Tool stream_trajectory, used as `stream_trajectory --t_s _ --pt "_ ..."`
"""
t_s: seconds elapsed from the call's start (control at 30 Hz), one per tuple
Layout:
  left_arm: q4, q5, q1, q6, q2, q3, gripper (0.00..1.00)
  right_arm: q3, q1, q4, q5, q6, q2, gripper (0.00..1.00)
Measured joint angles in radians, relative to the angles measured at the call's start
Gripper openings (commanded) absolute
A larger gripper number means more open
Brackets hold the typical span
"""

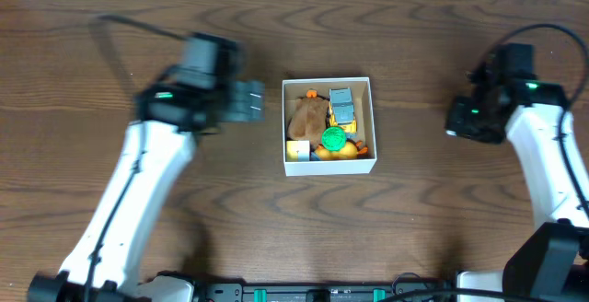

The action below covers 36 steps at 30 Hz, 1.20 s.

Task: Pack container
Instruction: 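Carry the green toy with the left gripper into the box and release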

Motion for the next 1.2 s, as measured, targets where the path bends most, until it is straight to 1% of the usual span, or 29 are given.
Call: stream_trajectory --t_s 0.07,0.17,0.23,0.33,0.57,0.8,0.93,1.1,1.2 --pt "-0.02 -0.003 0.108 -0.018 -0.027 0.0 0.94 0.0 0.064 0.026 -0.001 0.003 0.0 0.22" --pt "-0.045 0.005 0.258 -0.039 -0.047 0.0 0.94 0.0 0.156 0.065 -0.002 0.01 0.01 0.21" --pt "-0.054 0.016 0.328 -0.047 -0.051 0.0 0.94 0.0 0.2 0.084 -0.004 0.012 0.026 0.21" --pt "-0.06 0.041 0.392 -0.06 -0.051 0.0 0.94 0.0 0.262 0.111 -0.005 0.019 0.077 0.21" --pt "-0.06 0.069 0.41 -0.068 -0.051 0.0 0.94 -0.001 0.345 0.233 -0.064 0.027 0.183 0.24" --pt "-0.061 0.077 0.41 -0.069 -0.051 0.0 0.94 -0.001 0.361 0.341 -0.106 0.026 0.199 0.25" --pt "-0.063 0.081 0.41 -0.069 -0.051 0.0 0.94 -0.001 0.361 0.331 -0.095 0.027 0.199 0.26" --pt "-0.064 0.104 0.41 -0.069 -0.051 0.0 0.94 -0.001 0.341 0.278 0.0 0.05 0.199 0.25" --pt "-0.063 0.115 0.41 -0.069 -0.051 0.0 0.94 -0.001 0.316 0.225 0.011 0.048 0.199 0.26"
